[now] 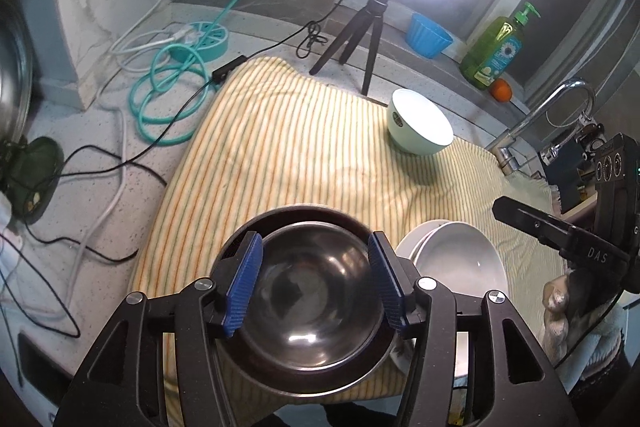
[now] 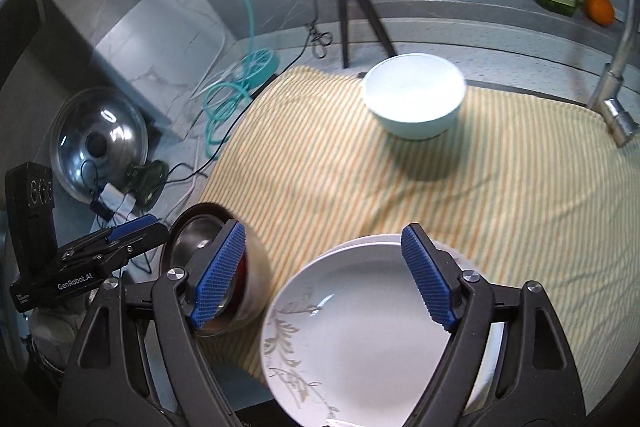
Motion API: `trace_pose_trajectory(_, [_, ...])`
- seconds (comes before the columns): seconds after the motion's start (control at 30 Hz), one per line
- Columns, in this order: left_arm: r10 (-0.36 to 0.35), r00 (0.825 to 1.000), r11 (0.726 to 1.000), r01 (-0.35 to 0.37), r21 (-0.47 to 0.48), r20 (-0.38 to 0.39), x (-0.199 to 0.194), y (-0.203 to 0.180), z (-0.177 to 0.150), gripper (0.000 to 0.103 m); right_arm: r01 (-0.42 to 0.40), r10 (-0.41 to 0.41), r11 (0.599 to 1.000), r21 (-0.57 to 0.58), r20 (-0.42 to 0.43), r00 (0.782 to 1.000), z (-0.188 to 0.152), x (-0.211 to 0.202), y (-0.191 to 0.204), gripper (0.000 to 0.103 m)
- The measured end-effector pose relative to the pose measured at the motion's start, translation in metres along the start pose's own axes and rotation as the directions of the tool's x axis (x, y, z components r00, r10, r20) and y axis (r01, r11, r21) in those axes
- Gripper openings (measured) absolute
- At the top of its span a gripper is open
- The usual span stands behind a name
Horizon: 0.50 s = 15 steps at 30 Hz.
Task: Organize plates and bowls
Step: 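Move both tools to the pale blue-white bowl and grip its rim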
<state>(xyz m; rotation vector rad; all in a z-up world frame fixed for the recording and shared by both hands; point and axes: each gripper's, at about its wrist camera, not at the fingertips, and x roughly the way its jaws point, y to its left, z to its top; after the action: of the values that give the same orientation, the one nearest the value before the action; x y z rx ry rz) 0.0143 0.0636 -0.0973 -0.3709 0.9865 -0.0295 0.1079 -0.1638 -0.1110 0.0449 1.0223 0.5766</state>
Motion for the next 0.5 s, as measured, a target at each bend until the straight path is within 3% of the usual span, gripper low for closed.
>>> trace_pose_trajectory(0.27, [0.005,1.0,0.998,-0.006,0.069,0.015,0.015,-0.025,0.023,0.054,0.077,-0.079,0.996,0.045,0.047,0.996,0.018,-0.02,-0.049,0.089])
trace_pose_trajectory(0.5, [-0.041,0.999,0.995,0.04,0.092,0.006,0.036,-0.047,0.05,0.054,0.128,-0.132,0.99,0.067,0.059,0.989,0.038,-0.025,-0.083,0.089])
